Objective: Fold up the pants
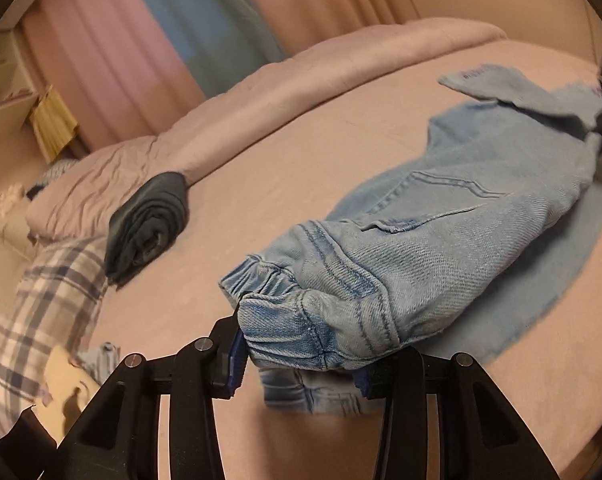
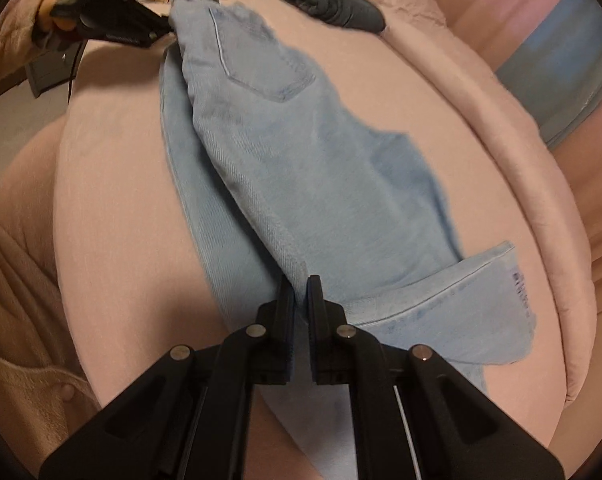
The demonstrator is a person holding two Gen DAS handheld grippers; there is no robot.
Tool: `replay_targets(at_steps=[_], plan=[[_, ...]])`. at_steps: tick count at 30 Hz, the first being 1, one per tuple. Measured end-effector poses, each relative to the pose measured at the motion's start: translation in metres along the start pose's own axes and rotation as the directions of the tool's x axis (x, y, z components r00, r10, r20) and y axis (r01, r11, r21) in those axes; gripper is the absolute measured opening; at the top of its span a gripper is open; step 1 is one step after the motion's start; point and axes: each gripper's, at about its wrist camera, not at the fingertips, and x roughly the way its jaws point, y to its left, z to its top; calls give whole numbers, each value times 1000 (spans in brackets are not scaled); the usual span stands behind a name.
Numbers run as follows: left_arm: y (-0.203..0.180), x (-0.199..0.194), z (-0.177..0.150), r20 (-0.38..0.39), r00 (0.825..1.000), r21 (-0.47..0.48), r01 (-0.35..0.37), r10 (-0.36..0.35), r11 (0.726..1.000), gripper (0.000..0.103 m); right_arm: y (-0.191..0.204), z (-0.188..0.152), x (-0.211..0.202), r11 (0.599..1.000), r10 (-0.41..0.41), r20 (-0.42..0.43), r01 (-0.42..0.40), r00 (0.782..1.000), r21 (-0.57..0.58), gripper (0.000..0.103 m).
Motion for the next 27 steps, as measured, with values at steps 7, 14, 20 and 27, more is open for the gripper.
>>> replay_targets(at_steps=[7, 14, 20, 27], plan=[[-8, 7, -28, -64, 998, -26, 24, -26, 999, 46, 32, -20, 12, 999, 34, -45, -35, 998, -12, 9], [12, -17, -21, -100, 993, -188, 49, -69, 981, 67, 27, -26, 8, 994, 89, -25, -87, 996, 58, 14], [20, -52, -29, -99, 994, -269, 18, -47, 963, 83, -26, -49, -27, 872, 305, 134, -333, 943, 359, 62], [17, -89, 7, 77, 992, -365, 124, -103, 923, 83, -103, -80, -46, 742, 178, 219, -277, 959, 611, 60]])
